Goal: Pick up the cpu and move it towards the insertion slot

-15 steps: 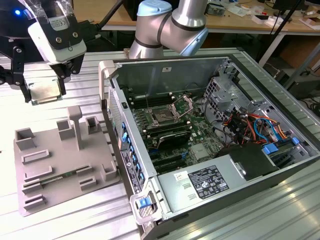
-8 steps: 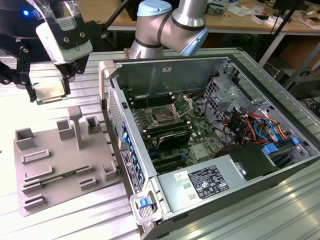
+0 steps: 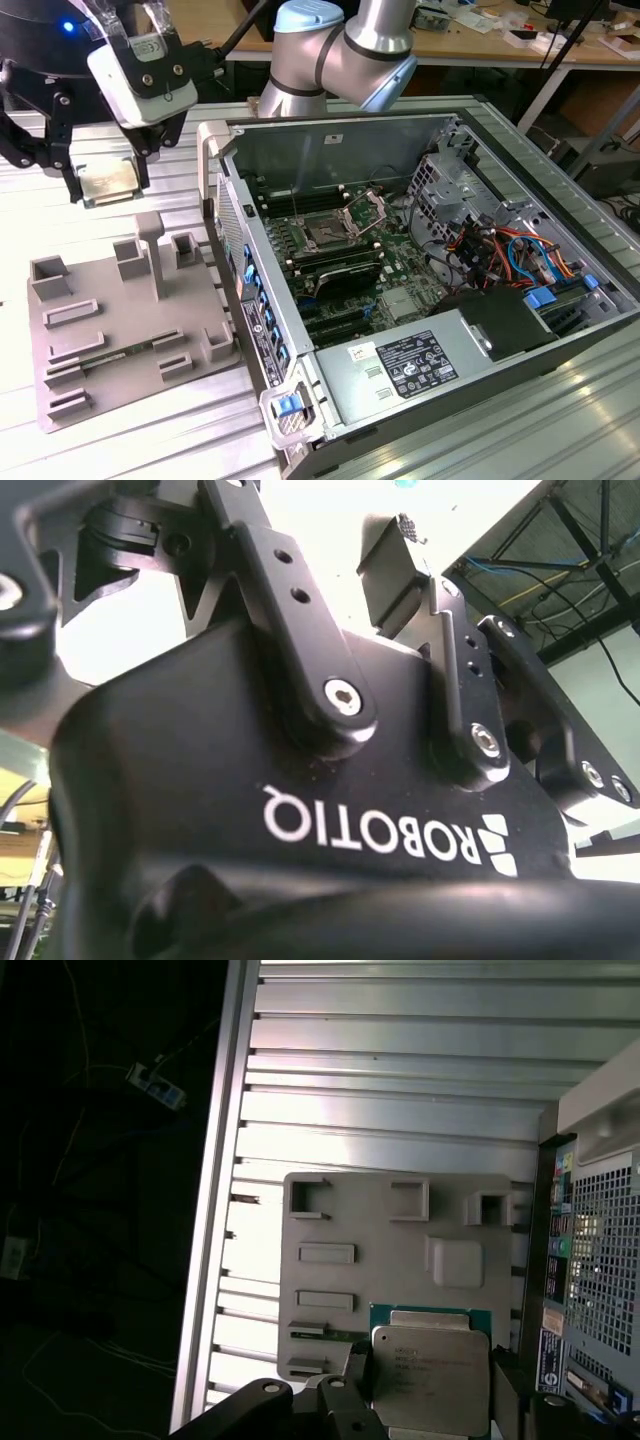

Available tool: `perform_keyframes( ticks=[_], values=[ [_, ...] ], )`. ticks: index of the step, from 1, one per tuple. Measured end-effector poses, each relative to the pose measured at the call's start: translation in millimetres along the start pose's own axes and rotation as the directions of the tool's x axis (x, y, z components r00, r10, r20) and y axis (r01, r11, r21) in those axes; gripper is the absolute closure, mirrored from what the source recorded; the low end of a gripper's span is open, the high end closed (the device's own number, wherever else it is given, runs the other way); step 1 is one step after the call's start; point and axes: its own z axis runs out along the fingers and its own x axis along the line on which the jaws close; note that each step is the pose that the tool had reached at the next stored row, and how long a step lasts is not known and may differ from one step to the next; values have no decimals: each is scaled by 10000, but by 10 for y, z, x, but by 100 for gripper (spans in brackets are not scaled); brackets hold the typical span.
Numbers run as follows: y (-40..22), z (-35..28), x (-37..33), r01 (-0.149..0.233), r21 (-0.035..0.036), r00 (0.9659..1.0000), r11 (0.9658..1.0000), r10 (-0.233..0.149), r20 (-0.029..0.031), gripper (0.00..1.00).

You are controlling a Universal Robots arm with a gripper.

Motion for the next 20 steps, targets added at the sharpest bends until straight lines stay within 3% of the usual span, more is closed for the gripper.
perform_keyframes(
  ticks=[20],
  values=[
    [-19,1,-166,0,-1,10000,10000,0,1,45]
  ],
)
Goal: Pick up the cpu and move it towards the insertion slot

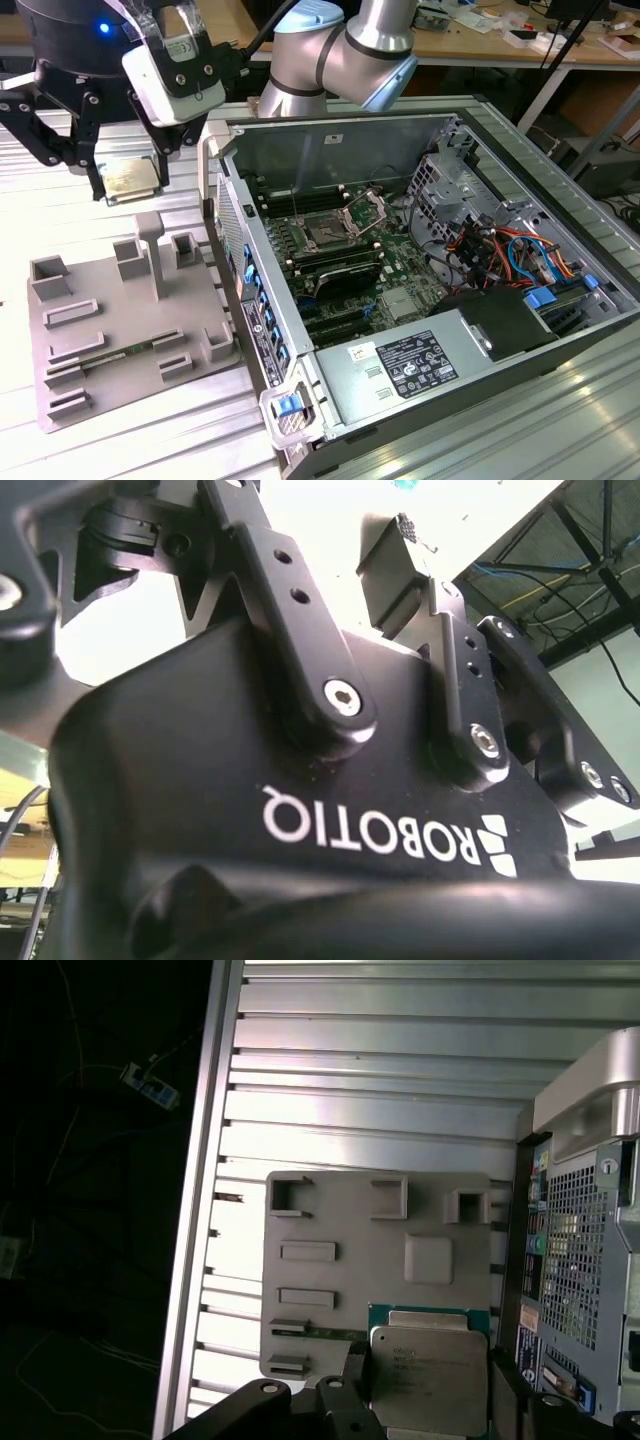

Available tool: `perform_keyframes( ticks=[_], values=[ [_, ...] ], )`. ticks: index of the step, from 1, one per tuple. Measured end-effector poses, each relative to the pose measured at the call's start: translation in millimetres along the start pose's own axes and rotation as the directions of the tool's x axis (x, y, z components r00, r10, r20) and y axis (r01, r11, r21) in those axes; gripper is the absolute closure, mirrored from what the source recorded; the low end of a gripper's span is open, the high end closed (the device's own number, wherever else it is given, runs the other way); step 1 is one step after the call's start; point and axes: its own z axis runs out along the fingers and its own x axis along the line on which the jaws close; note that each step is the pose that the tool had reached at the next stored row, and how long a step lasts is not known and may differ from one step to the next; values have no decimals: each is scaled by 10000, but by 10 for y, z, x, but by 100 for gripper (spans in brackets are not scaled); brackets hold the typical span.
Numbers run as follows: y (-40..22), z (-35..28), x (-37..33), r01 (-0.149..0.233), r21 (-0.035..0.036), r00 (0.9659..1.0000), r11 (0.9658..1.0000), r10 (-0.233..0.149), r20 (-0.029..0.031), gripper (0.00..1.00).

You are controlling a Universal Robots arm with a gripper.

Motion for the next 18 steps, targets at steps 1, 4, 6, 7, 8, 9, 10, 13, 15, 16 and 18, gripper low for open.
perform_keyframes(
  ticks=[1,4,6,7,8,9,10,13,15,16,18],
  values=[
    [-1,0,-7,0,0,10000,10000,0,0,45],
    [-5,0,-40,0,0,10000,10000,0,-1,45],
    [-7,0,-55,1,1,10000,10000,-1,-1,45],
    [-7,0,-61,0,0,10000,10000,0,0,45],
    [-9,0,-71,1,0,10000,10000,-1,0,45],
    [-9,0,-78,0,1,10000,10000,0,-1,45],
    [-10,0,-84,0,1,10000,10000,0,-1,45],
    [-12,0,-101,0,1,10000,10000,0,0,45],
    [-13,0,-112,1,1,10000,10000,-1,-1,45],
    [-14,0,-120,1,0,10000,10000,-1,0,45],
    [-15,0,-132,0,0,10000,10000,0,0,45]
  ],
)
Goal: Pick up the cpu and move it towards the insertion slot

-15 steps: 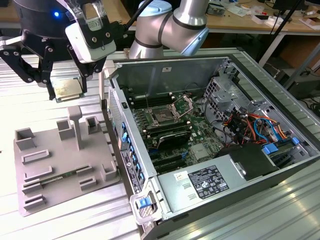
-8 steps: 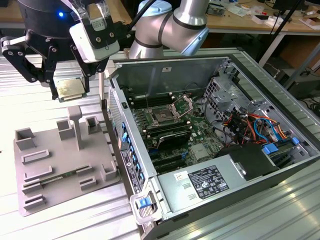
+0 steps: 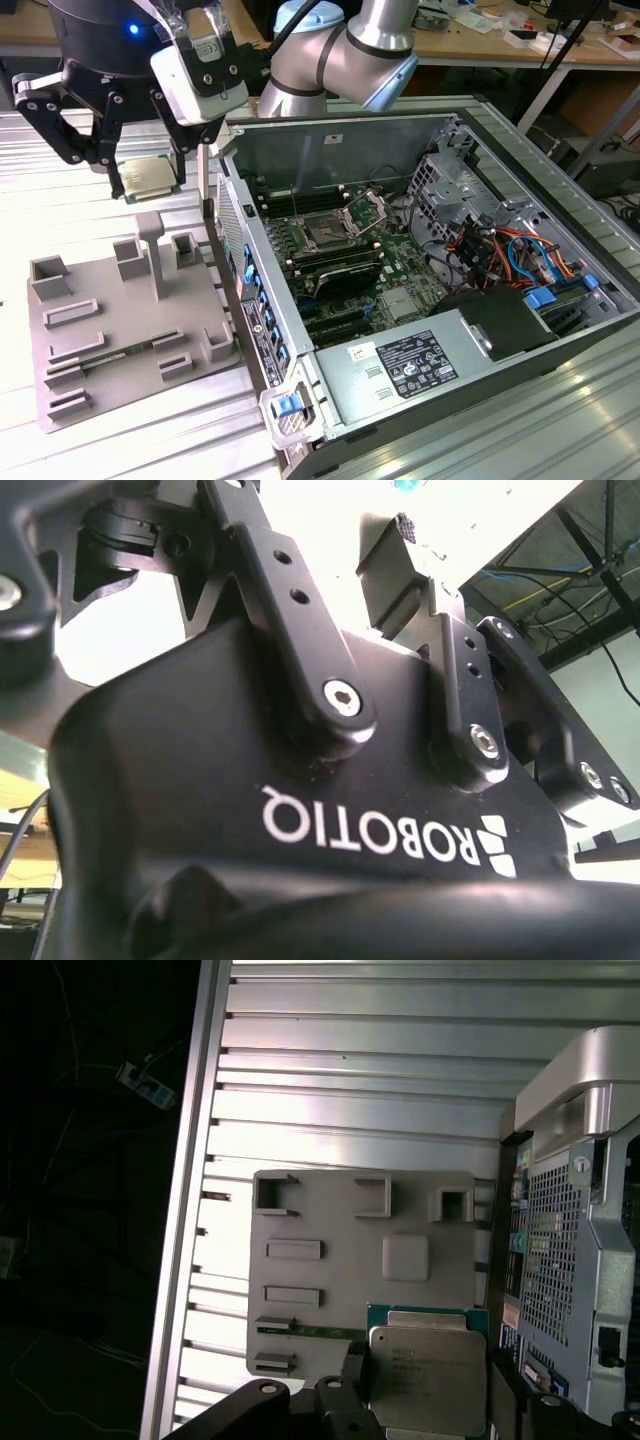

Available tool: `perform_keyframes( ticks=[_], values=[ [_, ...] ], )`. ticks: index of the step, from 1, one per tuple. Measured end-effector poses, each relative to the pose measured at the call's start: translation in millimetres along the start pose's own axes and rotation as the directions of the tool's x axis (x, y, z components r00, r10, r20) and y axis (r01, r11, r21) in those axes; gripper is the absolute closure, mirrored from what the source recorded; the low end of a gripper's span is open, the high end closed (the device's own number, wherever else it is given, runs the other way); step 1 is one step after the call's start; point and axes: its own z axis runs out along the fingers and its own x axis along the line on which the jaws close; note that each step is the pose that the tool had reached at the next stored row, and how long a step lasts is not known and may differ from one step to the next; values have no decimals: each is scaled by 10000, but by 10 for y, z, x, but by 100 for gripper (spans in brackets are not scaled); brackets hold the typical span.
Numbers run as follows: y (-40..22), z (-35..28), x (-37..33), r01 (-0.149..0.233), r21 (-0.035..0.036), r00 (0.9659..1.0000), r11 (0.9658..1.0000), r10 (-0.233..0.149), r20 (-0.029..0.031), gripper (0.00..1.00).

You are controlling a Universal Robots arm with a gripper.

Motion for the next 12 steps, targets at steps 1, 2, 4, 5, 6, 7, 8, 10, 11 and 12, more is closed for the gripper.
perform_keyframes(
  ticks=[1,2,4,5,6,7,8,10,11,12],
  values=[
    [-1,0,-9,-1,1,10000,10000,1,0,45],
    [-2,0,-15,0,0,10000,10000,0,0,45],
    [-3,0,-27,0,1,10000,10000,0,0,45],
    [-4,0,-34,0,1,10000,10000,0,-1,45],
    [-5,0,-42,0,0,10000,10000,0,0,45],
    [-5,0,-48,0,1,10000,10000,0,-1,45],
    [-6,0,-56,0,0,10000,10000,0,0,45],
    [-9,0,-74,0,1,10000,10000,0,0,45],
    [-9,0,-82,0,0,10000,10000,0,-1,45],
    [-10,0,-88,0,1,10000,10000,0,0,45]
  ],
)
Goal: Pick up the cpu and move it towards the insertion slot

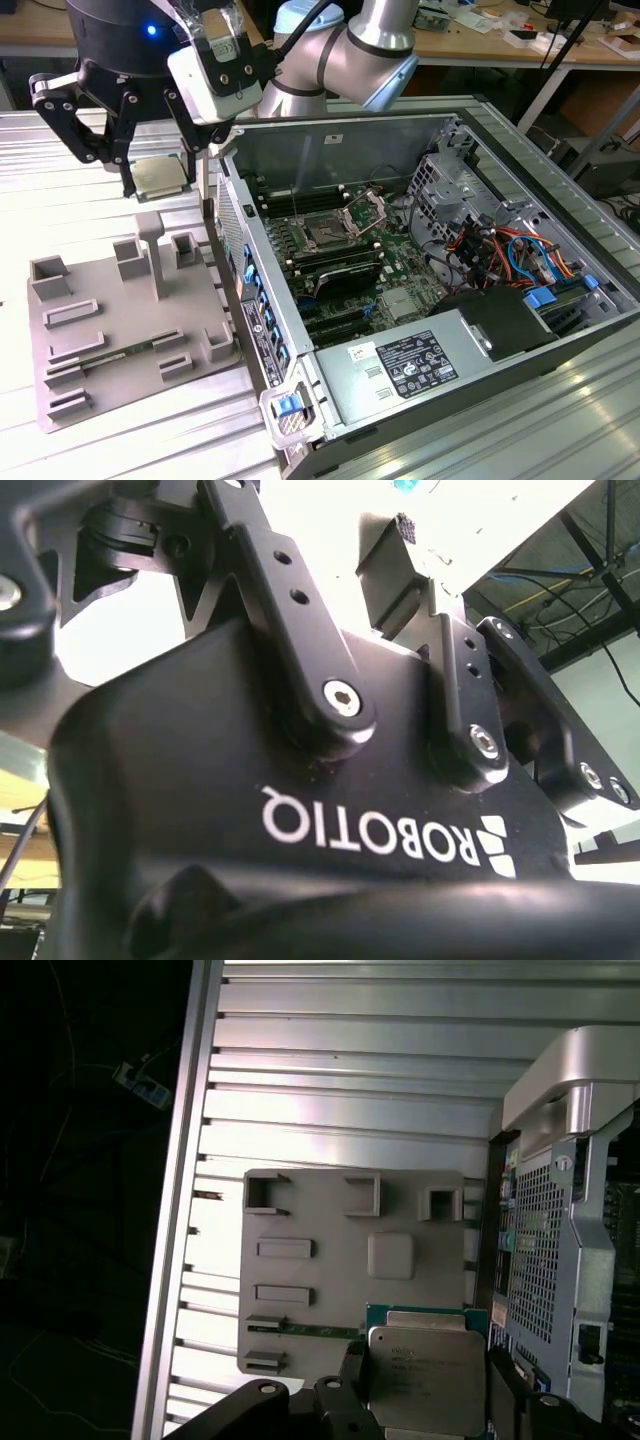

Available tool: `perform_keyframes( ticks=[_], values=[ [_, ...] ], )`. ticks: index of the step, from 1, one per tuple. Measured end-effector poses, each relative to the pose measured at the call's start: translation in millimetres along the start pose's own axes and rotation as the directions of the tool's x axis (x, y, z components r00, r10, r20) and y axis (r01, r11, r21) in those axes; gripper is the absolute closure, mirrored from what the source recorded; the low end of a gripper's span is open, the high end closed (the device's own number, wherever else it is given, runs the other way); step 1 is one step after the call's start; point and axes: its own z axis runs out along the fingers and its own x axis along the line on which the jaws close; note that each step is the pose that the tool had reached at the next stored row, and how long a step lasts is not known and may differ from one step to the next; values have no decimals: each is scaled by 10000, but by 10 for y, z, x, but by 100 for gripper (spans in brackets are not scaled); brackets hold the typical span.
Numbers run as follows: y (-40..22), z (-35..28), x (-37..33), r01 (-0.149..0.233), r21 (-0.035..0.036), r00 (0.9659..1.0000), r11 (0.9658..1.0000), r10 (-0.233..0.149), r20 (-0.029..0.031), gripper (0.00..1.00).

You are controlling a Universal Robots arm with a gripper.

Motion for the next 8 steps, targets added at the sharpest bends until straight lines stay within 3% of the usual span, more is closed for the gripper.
perform_keyframes(
  ticks=[8],
  values=[
    [-6,0,-55,0,0,10000,10000,0,-1,45]
  ],
)
